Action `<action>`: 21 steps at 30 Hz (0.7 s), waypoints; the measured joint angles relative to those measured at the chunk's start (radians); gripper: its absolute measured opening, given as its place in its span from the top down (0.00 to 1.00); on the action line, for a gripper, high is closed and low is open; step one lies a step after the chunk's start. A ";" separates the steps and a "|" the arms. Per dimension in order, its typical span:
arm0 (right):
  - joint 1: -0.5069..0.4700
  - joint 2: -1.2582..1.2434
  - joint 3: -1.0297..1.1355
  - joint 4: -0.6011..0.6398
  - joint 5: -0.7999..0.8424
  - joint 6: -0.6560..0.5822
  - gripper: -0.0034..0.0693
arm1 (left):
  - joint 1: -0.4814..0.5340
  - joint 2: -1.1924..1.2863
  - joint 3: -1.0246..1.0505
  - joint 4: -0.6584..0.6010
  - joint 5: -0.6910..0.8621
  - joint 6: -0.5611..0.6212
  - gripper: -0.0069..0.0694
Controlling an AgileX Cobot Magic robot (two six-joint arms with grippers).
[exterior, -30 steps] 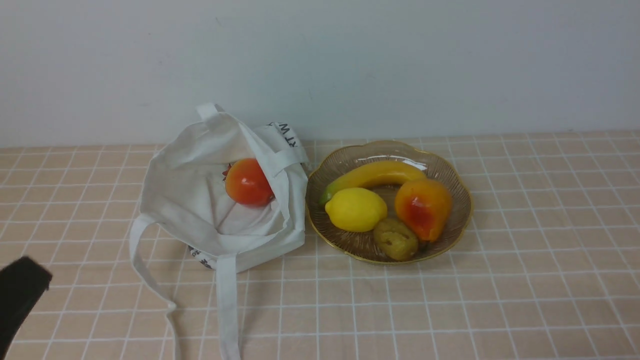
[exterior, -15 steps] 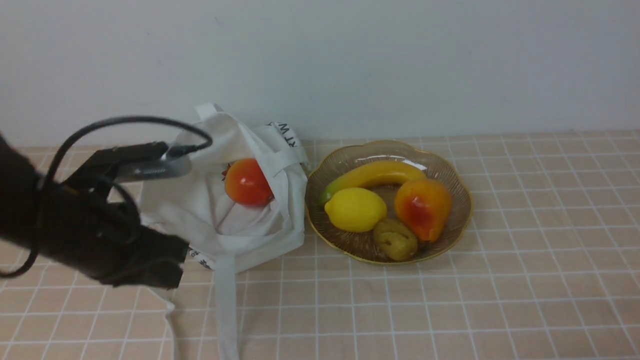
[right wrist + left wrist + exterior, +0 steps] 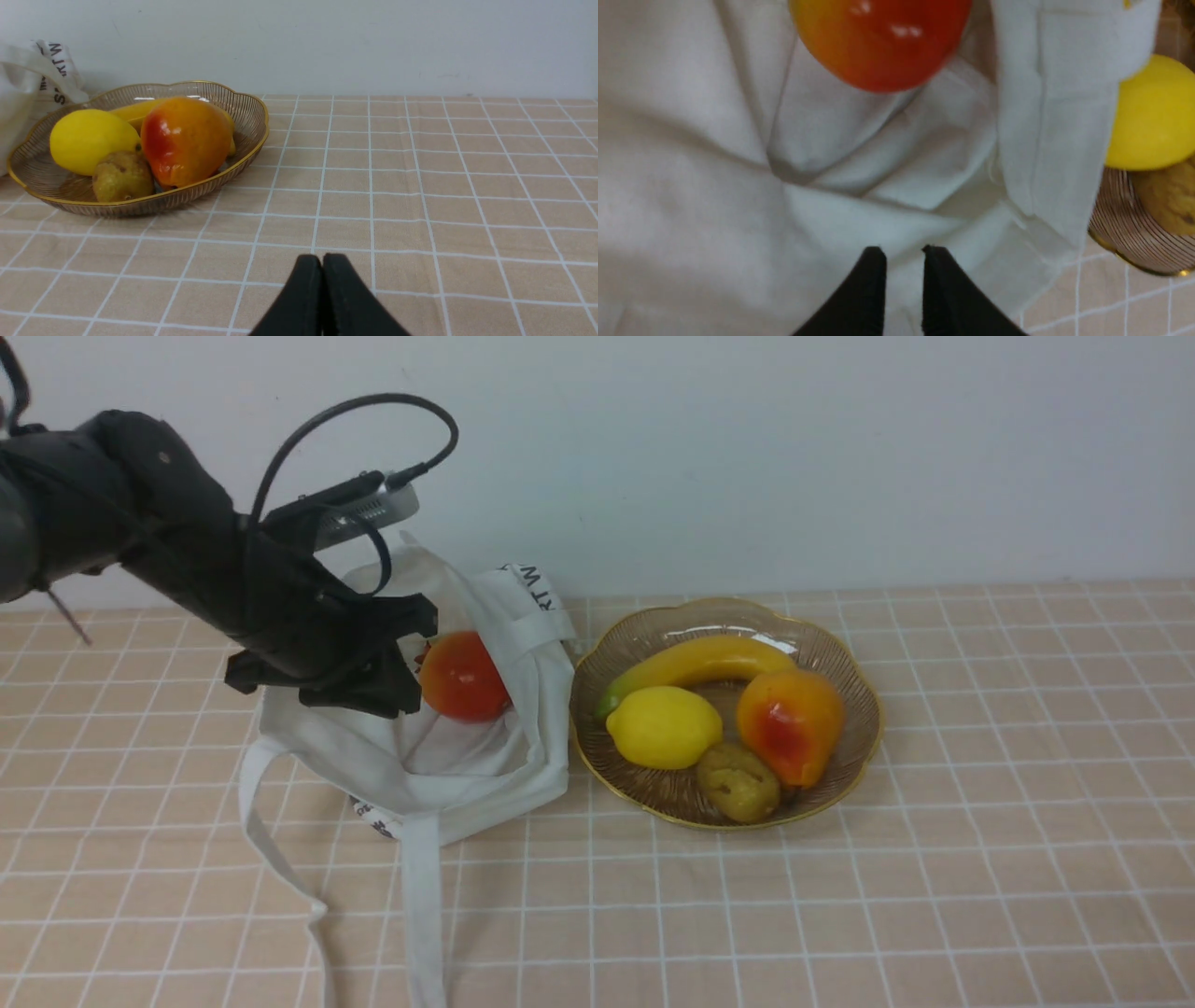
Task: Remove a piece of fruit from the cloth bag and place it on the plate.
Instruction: Use the left arm to grab a pomegranate from the bag
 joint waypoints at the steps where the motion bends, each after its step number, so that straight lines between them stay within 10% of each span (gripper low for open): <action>1: 0.000 0.000 0.000 0.000 0.000 0.000 0.97 | 0.000 0.032 -0.032 0.003 0.004 -0.003 0.65; 11: 0.000 0.000 0.000 0.000 0.000 0.000 0.97 | -0.003 0.166 -0.165 -0.003 -0.043 -0.035 0.07; 21: 0.000 0.000 0.000 0.000 0.000 0.000 0.97 | -0.003 0.222 -0.165 -0.186 -0.200 -0.065 0.02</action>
